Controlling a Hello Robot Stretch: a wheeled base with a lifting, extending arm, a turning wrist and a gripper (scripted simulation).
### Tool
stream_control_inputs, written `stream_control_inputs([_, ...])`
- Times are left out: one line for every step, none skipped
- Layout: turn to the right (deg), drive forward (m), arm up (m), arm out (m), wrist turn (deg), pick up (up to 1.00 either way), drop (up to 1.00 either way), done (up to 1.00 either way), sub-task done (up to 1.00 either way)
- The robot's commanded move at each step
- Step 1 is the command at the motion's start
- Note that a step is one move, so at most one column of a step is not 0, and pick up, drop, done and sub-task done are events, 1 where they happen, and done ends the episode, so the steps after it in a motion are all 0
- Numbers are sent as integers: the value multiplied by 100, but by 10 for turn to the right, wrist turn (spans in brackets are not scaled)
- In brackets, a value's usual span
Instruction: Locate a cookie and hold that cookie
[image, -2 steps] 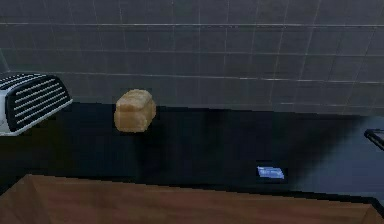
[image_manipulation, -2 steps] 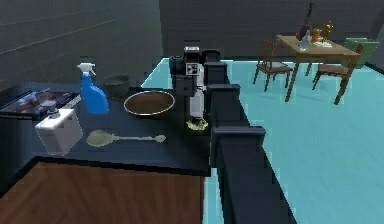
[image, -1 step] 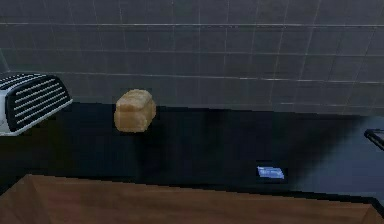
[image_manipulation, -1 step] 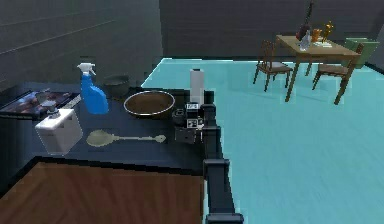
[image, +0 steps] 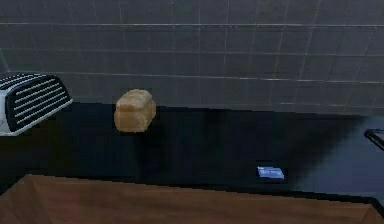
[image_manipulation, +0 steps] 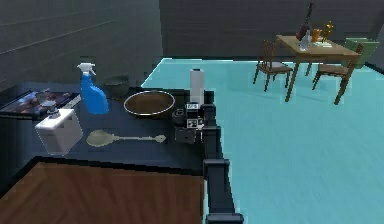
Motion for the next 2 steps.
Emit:
stream_control_inputs([0,0,10,0,0,0,0,0,0])
stream_control_inputs([0,0,0,0,0,0,0,100,0])
